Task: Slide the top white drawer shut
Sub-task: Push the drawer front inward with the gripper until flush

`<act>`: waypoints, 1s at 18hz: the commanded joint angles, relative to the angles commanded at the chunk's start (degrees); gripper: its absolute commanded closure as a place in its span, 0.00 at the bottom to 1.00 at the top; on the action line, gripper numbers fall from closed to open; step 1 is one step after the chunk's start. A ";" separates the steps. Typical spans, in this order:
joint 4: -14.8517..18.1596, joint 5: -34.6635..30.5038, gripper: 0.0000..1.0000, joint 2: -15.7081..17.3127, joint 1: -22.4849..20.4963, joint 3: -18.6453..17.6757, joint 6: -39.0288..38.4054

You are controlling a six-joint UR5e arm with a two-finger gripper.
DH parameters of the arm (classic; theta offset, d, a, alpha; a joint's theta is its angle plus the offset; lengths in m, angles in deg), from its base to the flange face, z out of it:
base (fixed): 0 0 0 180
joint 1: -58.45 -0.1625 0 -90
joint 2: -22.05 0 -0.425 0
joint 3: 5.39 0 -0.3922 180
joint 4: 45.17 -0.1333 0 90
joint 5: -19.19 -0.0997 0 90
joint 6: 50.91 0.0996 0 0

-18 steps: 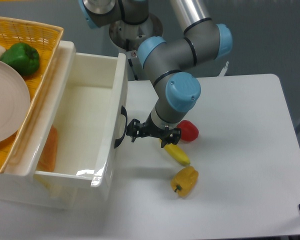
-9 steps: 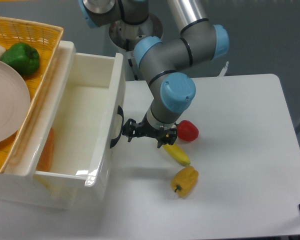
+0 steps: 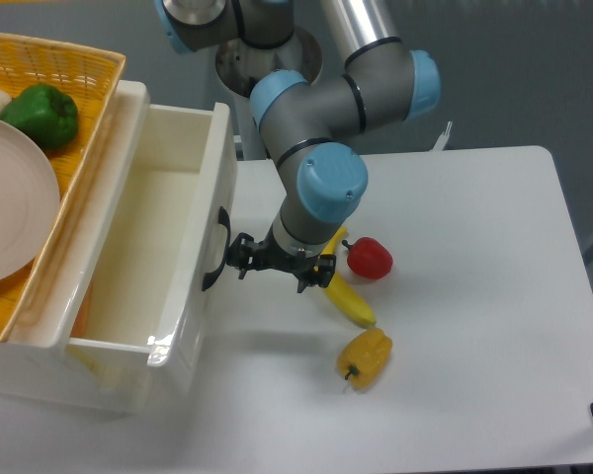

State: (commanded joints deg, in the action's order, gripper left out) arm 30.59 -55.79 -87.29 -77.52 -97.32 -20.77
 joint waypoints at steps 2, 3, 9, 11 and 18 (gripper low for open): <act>0.17 0.00 0.00 0.00 0.70 0.00 0.00; 0.26 -0.09 0.00 0.00 0.88 0.00 -0.09; 0.26 -0.88 0.00 0.00 3.16 -0.09 -0.26; 0.26 -0.88 0.00 0.00 3.34 -0.09 -0.26; 0.26 -1.67 0.00 0.61 5.54 0.00 -0.53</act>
State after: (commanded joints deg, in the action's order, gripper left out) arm 30.86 -57.45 -86.68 -71.98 -97.32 -21.29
